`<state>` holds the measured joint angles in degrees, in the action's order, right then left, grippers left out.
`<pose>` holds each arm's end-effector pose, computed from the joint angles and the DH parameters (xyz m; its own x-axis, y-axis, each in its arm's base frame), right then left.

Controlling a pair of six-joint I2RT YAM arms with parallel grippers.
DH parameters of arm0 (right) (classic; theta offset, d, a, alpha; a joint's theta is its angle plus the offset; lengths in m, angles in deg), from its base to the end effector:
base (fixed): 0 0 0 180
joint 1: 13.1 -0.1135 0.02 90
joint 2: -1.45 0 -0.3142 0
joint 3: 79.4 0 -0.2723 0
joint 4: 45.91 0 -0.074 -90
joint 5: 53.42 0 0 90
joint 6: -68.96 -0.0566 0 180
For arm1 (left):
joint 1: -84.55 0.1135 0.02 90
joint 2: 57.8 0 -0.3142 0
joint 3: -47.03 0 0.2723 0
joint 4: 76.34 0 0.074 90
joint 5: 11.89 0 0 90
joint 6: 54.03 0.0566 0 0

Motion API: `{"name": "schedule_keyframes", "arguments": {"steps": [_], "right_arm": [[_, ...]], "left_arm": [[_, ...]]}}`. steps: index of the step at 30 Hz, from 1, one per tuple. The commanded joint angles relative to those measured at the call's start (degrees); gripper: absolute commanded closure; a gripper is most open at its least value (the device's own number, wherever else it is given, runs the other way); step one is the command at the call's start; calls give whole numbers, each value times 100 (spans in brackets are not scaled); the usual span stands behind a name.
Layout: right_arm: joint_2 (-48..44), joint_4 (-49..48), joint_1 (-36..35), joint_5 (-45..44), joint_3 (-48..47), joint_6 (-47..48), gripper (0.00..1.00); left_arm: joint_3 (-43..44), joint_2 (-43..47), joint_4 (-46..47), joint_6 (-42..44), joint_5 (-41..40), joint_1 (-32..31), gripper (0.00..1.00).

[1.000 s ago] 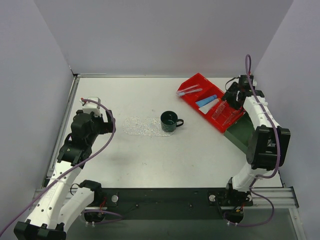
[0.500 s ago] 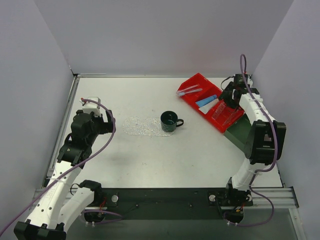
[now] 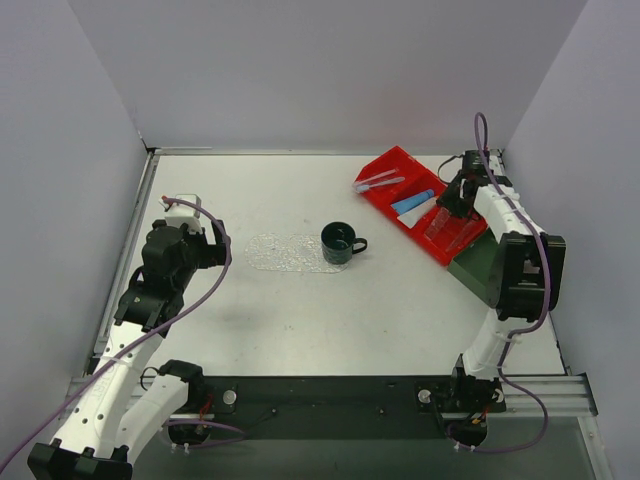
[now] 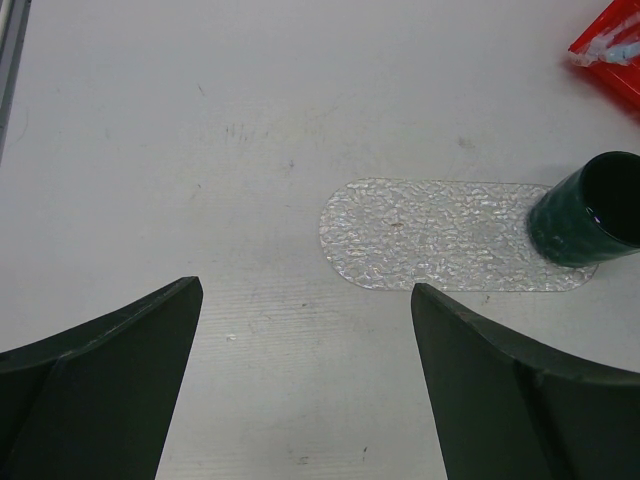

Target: Prepare toiletry sets of a toothbrush and toothpaste on the tray

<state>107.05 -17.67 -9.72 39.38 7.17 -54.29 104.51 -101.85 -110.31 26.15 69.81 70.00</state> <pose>0.4694 -0.0250 0.2741 -0.5293 0.5799 -0.6194 0.3730 0.8147 0.4440 0.1770 -0.0375 0.3496 -0.3547 -0.0823 -0.9313 0.0581 0.9923 -0.1098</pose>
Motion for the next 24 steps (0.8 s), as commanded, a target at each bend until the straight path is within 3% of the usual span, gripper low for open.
{"name": "schedule_keyframes", "arguments": {"steps": [1, 13, 24], "right_arm": [[-31, 181, -4, -123, -235, -129, 75], [-444, 269, 14, -175, -147, -217, 99], [-1059, 242, 14, -70, 116, -173, 100]], "left_arm": [[34, 46, 199, 24, 38, -4, 3], [34, 72, 207, 24, 30, -4, 3], [33, 72, 216, 33, 56, -4, 3]]}}
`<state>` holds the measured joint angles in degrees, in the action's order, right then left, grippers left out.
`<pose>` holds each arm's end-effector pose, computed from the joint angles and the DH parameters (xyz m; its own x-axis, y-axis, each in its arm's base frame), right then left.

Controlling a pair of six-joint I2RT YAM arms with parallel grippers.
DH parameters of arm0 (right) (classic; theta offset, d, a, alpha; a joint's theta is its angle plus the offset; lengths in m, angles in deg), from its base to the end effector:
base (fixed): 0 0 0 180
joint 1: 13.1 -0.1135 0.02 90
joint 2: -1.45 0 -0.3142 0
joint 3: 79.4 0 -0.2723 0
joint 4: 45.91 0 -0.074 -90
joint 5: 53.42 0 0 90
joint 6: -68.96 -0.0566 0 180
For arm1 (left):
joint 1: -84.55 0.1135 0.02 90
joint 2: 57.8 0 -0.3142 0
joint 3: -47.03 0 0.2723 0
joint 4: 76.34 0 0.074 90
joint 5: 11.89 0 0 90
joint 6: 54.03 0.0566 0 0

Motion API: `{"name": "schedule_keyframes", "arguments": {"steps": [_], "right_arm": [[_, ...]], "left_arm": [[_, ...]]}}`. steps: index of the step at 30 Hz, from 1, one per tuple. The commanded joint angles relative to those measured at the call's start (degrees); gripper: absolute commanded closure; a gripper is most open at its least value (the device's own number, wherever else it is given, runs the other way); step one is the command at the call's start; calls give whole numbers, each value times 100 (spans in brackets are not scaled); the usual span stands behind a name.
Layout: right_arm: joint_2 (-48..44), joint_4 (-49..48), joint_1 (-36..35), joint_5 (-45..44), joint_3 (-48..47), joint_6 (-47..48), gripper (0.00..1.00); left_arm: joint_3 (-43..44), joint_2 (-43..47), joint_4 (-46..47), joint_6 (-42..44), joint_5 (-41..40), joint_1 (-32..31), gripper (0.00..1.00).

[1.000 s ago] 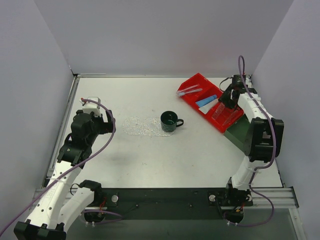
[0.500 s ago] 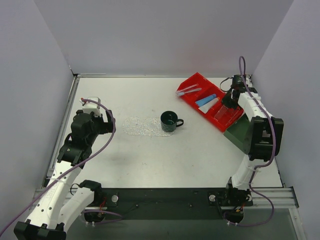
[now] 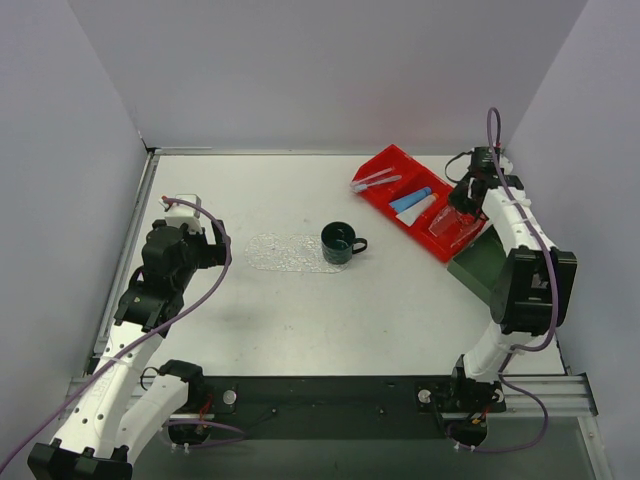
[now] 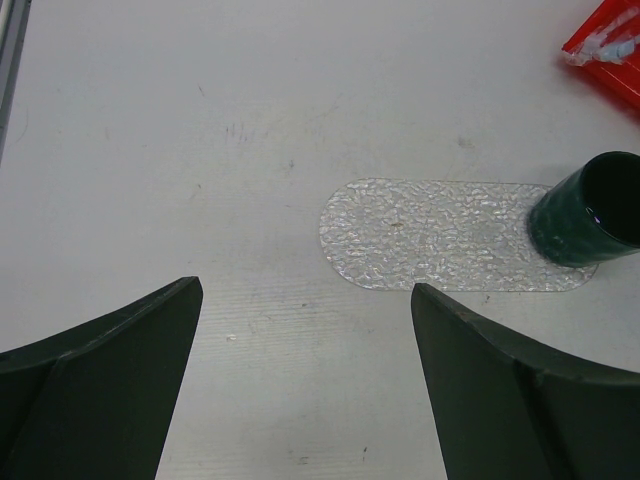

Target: Prepare toiletry sets of a toothbrush and toothpaste on the tray

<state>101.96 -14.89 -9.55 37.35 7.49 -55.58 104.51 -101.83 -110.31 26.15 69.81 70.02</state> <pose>0.4488 -0.0271 0.3062 -0.4818 0.5979 -0.6406 0.3940 0.8008 0.4511 0.1770 -0.0374 0.3496 -0.3544 -0.0825 -0.9315 0.0578 0.9923 -0.1099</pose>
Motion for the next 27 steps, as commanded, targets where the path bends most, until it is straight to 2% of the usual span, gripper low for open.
{"name": "schedule_keyframes", "arguments": {"steps": [1, 8, 12, 13, 14, 17, 19, 21, 25, 27], "right_arm": [[-602, -44, -12, 177, 119, -35, 100], [-1533, -527, -39, 589, 663, 36, 100], [-2183, -1036, -161, 994, 1163, 220, 100], [-2515, -1177, -249, 1064, 1304, 333, 100], [-2701, -1500, -459, 1230, 1445, 421, 100], [-3431, -1626, -1108, 1092, 1814, 914, 100], [-3957, -1775, -1295, 1319, 2129, 985, 100], [-4310, -2100, -1584, 1556, 2350, 915, 100], [-5127, -2811, -2261, 1759, 2992, 827, 100], [-5269, -3154, -2586, 1724, 3238, 809, 100]], "left_arm": [[34, 70, 216, 25, 56, -7, 3], [51, 18, 243, -125, -208, -7, 3], [95, 26, 251, -143, 107, 2, 3], [86, 61, 304, -99, 239, -15, 6], [43, 96, 435, -64, 458, -7, 7], [-54, 158, 602, -90, 740, -15, 9], [-37, 97, 647, -186, 829, -24, 10], [24, 88, 717, -388, 1257, -42, 12], [95, 149, 936, -1116, 1760, -226, 18], [95, 193, 1200, -1653, 1849, -593, 19]]}}
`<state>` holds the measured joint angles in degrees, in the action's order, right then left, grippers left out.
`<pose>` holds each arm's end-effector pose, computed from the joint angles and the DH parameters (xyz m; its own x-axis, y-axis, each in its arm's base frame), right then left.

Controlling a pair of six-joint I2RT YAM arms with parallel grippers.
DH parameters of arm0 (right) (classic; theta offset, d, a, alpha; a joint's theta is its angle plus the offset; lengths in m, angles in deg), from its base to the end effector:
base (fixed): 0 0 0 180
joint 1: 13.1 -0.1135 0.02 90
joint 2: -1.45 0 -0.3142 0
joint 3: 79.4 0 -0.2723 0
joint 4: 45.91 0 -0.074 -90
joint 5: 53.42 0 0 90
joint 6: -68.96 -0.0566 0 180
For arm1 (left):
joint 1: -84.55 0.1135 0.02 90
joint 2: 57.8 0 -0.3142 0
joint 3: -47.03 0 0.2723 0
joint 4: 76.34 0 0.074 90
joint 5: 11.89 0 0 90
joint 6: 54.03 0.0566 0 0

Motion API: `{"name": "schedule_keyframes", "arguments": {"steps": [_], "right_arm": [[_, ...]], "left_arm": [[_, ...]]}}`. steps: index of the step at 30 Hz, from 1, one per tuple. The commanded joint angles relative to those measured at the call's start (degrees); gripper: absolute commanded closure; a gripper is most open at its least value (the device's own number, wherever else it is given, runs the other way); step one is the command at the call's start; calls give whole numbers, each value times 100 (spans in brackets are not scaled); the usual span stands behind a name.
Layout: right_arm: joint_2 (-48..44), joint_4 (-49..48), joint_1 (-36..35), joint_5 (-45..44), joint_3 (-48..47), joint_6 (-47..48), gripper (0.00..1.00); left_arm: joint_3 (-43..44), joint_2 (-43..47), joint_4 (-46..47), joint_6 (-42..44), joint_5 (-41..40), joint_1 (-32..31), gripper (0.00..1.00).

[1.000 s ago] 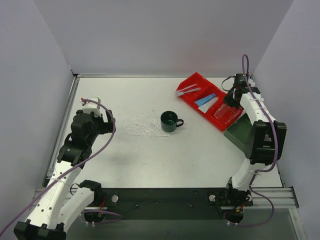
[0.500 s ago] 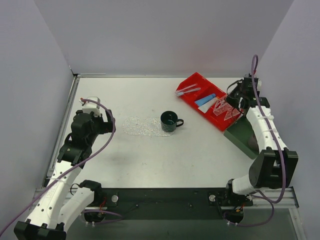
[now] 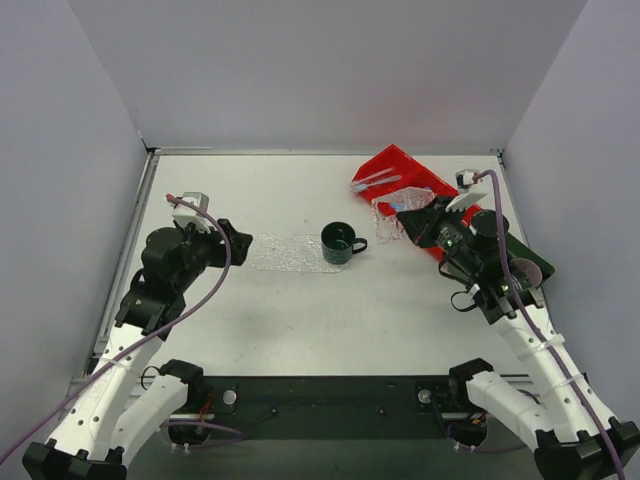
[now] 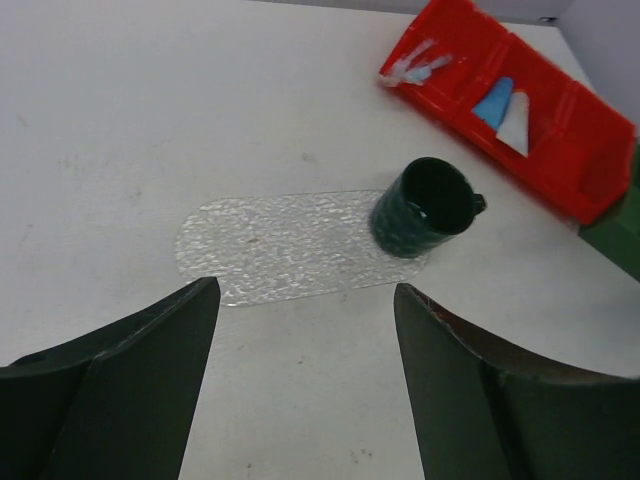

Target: Prepare toiletry sets of a toothbrush and toothpaste on the tray

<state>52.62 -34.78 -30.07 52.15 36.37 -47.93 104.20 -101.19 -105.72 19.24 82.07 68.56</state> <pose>0.2028 0.0778 0.4241 -0.2145 0.3901 -0.8955 -0.4942 0.7475 0.4440 0.1737 -0.0538 0.3591 -0.3451 -0.1998 -0.9170 0.2500 0.9222 -0.2950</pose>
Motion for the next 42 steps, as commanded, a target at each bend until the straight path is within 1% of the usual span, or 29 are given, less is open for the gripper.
{"name": "schedule_keyframes", "arguments": {"steps": [1, 2, 3, 4, 6, 7, 8, 10, 11, 14, 15, 19, 20, 23, 24, 27, 30, 36, 42], "right_arm": [[-397, -1271, -840, 175, 421, 53, 100], [-424, -1524, -1026, 148, 561, 44, 100], [-433, -1649, -1175, 87, 624, 27, 100], [-442, -1780, -1481, -53, 711, -8, 100], [-451, -2290, -1729, -116, 948, -114, 100], [-425, -2466, -1870, -142, 1002, -166, 100], [-416, -2711, -2123, -316, 1046, -167, 100], [-346, -2880, -2406, -502, 1099, -54, 100], [-337, -2933, -2668, -729, 1090, -9, 100], [-275, -3090, -3030, -1125, 1116, 201, 100], [-266, -3170, -3223, -1379, 1125, 228, 100], [-144, -3522, -3602, -1873, 1231, 351, 100], [-134, -3565, -3664, -1952, 1239, 386, 100], [-143, -3636, -3822, -2155, 1266, 404, 100], [-143, -3662, -3840, -2181, 1275, 404, 100], [-152, -3698, -3910, -2295, 1292, 387, 100], [-126, -3750, -3945, -2375, 1318, 352, 100], [-90, -3812, -3980, -2427, 1327, 290, 100], [-108, -3873, -3989, -2454, 1398, 211, 100]], "left_arm": [[161, 121, 829, -1103, 527, -667, 20], [204, 104, 951, -1296, 413, -886, 20], [231, 51, 987, -1376, 281, -1384, 20], [266, 7, 1022, -1438, -42, -1633, 20], [354, -177, 1180, -1622, -273, -2116, 20], [372, -239, 1233, -1684, -352, -2510, 20], [380, -379, 1312, -1823, -622, -2715, 20], [389, -485, 1330, -1947, -870, -3153, 20], [381, -512, 1339, -2018, -1193, -3260, 20], [284, -547, 1392, -2167, -1565, -3559, 20], [214, -556, 1401, -2229, -1705, -3604, 20], [12, -626, 1585, -2457, -1882, -3780, 21], [-6, -635, 1759, -2501, -1952, -3832, 23], [-102, -548, 1796, -2571, -2242, -3894, 26], [-146, -512, 1831, -2581, -2286, -3894, 29], [-357, -345, 2015, -2712, -2435, -3894, 33], [-551, -283, 2270, -2809, -2445, -3894, 34], [-454, -468, 2323, -2871, -2304, -3894, 35], [-464, -626, 2657, -2950, -2216, -3903, 35]]}}
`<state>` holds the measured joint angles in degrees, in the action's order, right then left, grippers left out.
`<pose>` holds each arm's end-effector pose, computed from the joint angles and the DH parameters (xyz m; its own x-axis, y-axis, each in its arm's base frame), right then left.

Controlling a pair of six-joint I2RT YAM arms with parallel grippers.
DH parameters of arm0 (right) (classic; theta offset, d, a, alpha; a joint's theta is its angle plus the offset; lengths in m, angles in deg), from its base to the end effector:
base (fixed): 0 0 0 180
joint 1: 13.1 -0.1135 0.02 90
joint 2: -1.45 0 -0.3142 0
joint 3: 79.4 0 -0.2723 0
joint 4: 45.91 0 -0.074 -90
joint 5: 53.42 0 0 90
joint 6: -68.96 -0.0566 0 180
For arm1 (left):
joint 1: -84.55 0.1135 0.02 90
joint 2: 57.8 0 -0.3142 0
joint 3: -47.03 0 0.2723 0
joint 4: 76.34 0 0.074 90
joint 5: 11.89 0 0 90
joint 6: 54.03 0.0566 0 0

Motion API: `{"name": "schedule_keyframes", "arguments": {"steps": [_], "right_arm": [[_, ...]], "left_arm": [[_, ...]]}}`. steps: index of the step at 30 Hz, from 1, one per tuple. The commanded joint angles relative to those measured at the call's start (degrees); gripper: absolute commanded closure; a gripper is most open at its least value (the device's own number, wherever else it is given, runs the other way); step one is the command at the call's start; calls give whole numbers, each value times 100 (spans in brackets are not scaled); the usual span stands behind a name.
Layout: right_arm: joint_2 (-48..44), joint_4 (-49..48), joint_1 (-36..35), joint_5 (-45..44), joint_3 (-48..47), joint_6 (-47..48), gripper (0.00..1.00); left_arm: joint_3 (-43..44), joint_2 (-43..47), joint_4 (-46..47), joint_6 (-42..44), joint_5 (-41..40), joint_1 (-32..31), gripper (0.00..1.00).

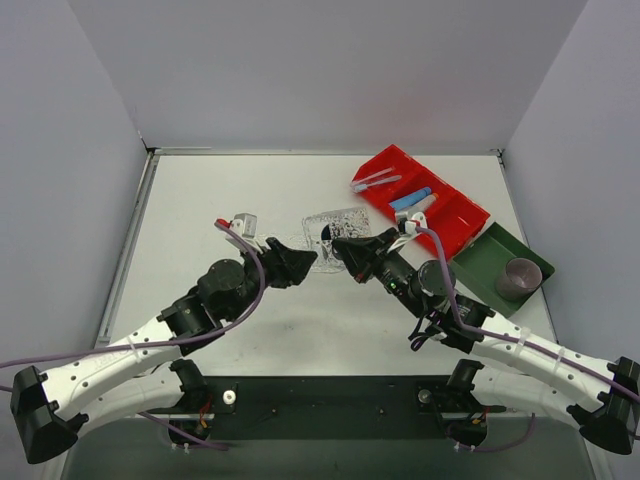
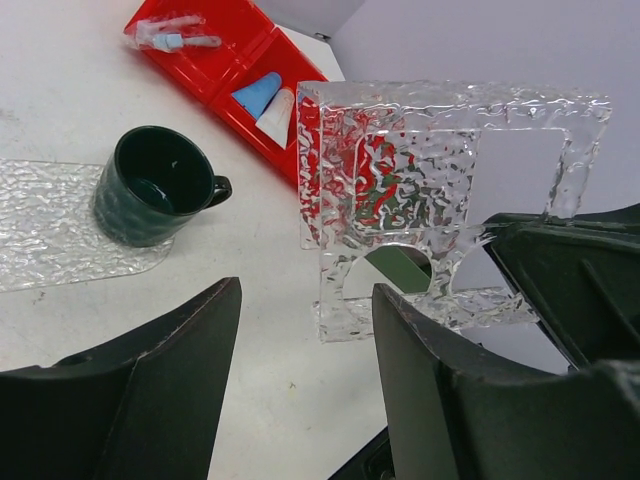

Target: Prepare toiletry sets of a toothbrush and toothpaste on the tray

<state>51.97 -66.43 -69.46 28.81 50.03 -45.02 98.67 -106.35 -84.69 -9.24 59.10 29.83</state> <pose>0.1251 0.1742 0.4020 -0.1289 0.5332 -0.8361 -0.7687 0.4789 0.4239 0.1369 -0.1615 0.3520 -0.4521 -0.5227 -0.7227 0.3742 0.6244 -0.6857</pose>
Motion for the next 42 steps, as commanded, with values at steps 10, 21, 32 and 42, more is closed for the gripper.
{"name": "schedule_keyframes", "arguments": {"steps": [10, 21, 32, 42], "right_arm": [[-34, -761, -86, -146, 111, -150, 100], [63, -893, -95, -137, 137, -247, 100], [133, -841, -86, -269, 163, -264, 100], [186, -375, -86, -541, -3, -247, 90]], "left_arm": [[213, -435, 757, -84, 143, -83, 50], [266, -637, 845, -93, 222, -109, 60], [283, -690, 827, -102, 169, -109, 100], [502, -664, 389, 12, 37, -100, 100]]}}
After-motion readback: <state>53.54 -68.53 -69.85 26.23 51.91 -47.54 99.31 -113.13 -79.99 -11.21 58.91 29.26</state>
